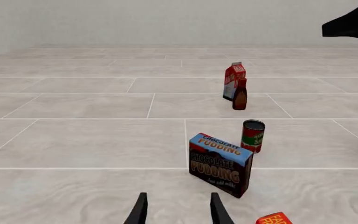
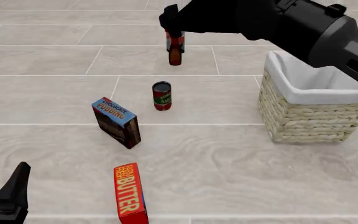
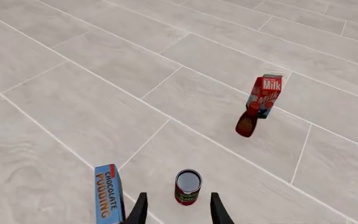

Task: Pick the tomato sauce and place it in the basket.

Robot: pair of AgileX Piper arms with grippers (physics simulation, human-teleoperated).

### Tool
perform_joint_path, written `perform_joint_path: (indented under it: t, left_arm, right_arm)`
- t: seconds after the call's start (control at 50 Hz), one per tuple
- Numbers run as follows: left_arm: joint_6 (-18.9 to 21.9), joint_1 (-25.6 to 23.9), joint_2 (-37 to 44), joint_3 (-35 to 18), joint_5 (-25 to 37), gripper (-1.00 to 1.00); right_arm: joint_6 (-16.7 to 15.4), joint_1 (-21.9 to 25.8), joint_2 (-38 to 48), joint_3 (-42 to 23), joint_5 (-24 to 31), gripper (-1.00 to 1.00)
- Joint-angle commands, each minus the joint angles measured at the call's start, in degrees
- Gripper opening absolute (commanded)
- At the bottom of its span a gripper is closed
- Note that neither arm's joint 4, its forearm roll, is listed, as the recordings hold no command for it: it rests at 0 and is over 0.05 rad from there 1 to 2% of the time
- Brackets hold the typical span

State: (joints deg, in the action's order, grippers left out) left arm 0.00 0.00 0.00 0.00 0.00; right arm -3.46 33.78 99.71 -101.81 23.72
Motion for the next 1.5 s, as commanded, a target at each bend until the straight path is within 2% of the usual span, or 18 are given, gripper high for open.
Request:
perform_joint_path:
  t: [0.02, 0.34, 0.46, 0.7, 1.04, 1.5]
  left_arm:
    - [0.0, 0.0, 0.0, 0.0, 0.0, 1.00]
    - [0.0, 0.0, 0.0, 0.0, 0.0, 1.00]
    - [0.0, 0.0, 0.0, 0.0, 0.0, 1.00]
    - [0.0, 0.0, 0.0, 0.0, 0.0, 1.00]
    - [0.0, 0.0, 0.0, 0.0, 0.0, 1.00]
    - [0.0, 0.0, 0.0, 0.0, 0.0, 1.00]
  right_arm:
    - [1.3, -0.4, 3.5, -0.9, -0.8, 1.00]
    - [1.9, -0.5, 7.2, -0.4, -2.8, 1.00]
    - [0.7, -0.6, 8.4, -1.2, -2.9, 1.00]
    - [0.4, -1.2, 11.0, -2.6, -3.5, 1.00]
    - [0.7, -0.9, 16.5, -6.7, -2.5, 1.00]
    - [0.3, -1.3, 23.9, -15.3, 0.7, 1.00]
